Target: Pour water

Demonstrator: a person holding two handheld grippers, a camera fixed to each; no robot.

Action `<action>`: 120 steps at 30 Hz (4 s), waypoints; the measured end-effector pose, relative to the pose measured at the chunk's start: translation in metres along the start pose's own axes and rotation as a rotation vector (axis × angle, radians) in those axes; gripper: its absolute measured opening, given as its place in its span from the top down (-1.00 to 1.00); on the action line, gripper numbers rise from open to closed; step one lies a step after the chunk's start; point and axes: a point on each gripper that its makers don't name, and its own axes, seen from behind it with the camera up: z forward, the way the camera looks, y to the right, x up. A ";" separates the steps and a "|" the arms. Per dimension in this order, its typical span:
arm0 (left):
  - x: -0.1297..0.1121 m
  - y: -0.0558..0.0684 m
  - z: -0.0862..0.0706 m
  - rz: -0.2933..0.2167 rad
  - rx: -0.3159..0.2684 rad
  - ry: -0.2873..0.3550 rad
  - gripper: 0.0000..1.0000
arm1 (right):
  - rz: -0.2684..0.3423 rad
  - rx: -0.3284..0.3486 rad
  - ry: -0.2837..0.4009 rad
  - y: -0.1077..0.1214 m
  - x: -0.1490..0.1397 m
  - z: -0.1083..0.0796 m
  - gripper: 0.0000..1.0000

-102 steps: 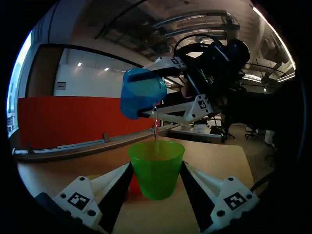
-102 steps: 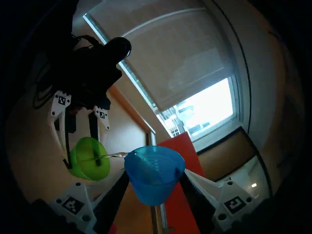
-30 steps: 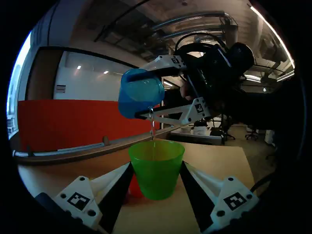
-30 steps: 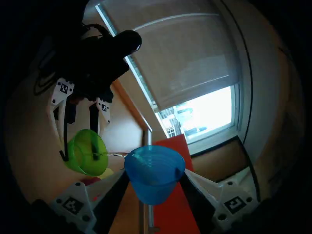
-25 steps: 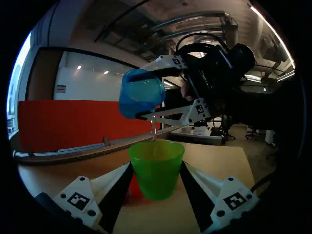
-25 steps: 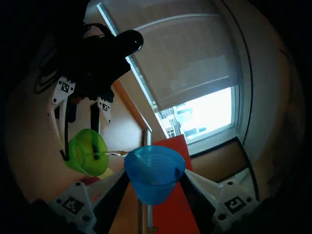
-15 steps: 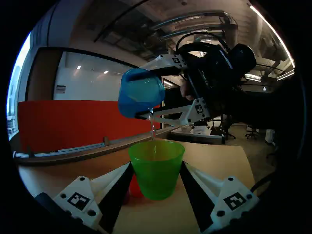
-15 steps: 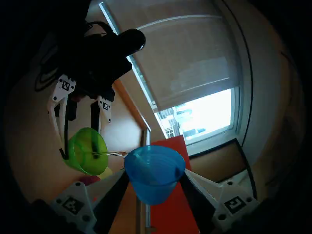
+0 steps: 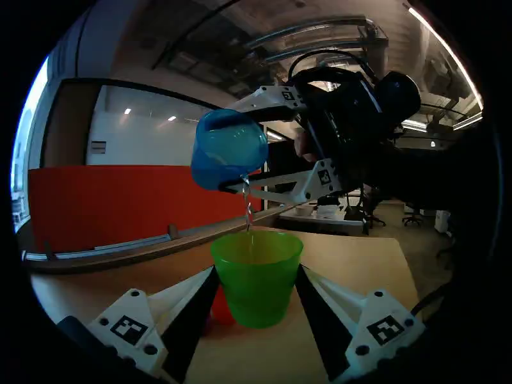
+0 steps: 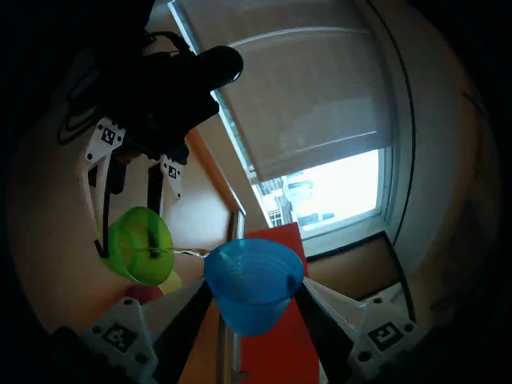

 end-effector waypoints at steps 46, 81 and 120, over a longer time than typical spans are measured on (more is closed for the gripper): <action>0.005 -0.002 -0.001 0.007 0.007 0.001 -0.63 | -0.097 -0.032 -0.004 0.007 0.000 -0.004 -0.76; 0.002 0.002 -0.001 0.009 0.002 -0.003 -0.63 | -0.195 -0.061 -0.008 0.015 0.002 -0.001 -0.76; 0.006 0.002 0.001 0.019 0.005 -0.002 -0.63 | -0.269 -0.087 -0.012 0.028 0.008 -0.005 -0.76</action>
